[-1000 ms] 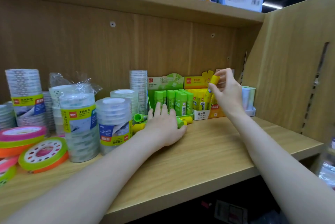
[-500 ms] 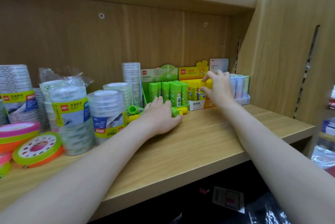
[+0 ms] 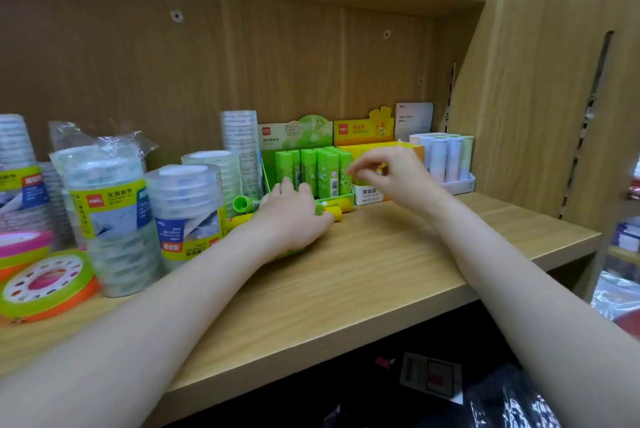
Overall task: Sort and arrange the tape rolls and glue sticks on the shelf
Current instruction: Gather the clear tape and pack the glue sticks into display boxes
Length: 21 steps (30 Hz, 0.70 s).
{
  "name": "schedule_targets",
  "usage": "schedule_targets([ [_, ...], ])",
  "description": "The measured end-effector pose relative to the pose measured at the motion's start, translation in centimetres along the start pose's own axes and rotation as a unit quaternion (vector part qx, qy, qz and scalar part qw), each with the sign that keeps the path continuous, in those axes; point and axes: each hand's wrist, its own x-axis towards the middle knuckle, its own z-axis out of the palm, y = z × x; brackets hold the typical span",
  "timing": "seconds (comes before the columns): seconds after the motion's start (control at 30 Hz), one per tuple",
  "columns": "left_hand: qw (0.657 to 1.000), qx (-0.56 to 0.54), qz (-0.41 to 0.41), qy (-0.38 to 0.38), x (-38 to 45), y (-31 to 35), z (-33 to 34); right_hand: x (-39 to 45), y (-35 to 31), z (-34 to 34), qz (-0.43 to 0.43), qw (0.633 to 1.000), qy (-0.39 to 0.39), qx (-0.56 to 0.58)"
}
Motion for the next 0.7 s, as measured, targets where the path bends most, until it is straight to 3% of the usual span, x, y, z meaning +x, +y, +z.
schedule_targets([
  [0.1, 1.0, -0.005, 0.004, 0.005, 0.1, -0.1, 0.1, -0.5, -0.7, 1.1, -0.015, 0.988, -0.145, -0.055],
  [0.3, 1.0, -0.005, 0.006, 0.005, -0.1, -0.1, 0.0, -0.7, 0.8, 1.1, 0.043, 0.972, -0.19, -0.132],
  [0.4, 1.0, -0.007, 0.007, 0.002, -0.1, -0.2, 0.0, -0.7, 1.2, -0.1, 0.103, 0.991, -0.073, 0.046],
  [0.5, 1.0, -0.01, 0.009, -0.001, -0.1, -0.2, 0.0, -0.4, 1.1, -1.3, 0.15, 0.959, 0.111, 0.212],
  [0.6, 1.0, -0.014, 0.009, -0.002, -0.1, -0.2, 0.0, -0.2, 1.2, -1.1, 0.133, 0.959, 0.204, 0.146],
  [0.7, 1.0, -0.017, 0.009, -0.002, -0.1, -0.3, 0.0, 0.1, 1.7, -0.5, 0.099, 0.979, 0.175, 0.022],
])
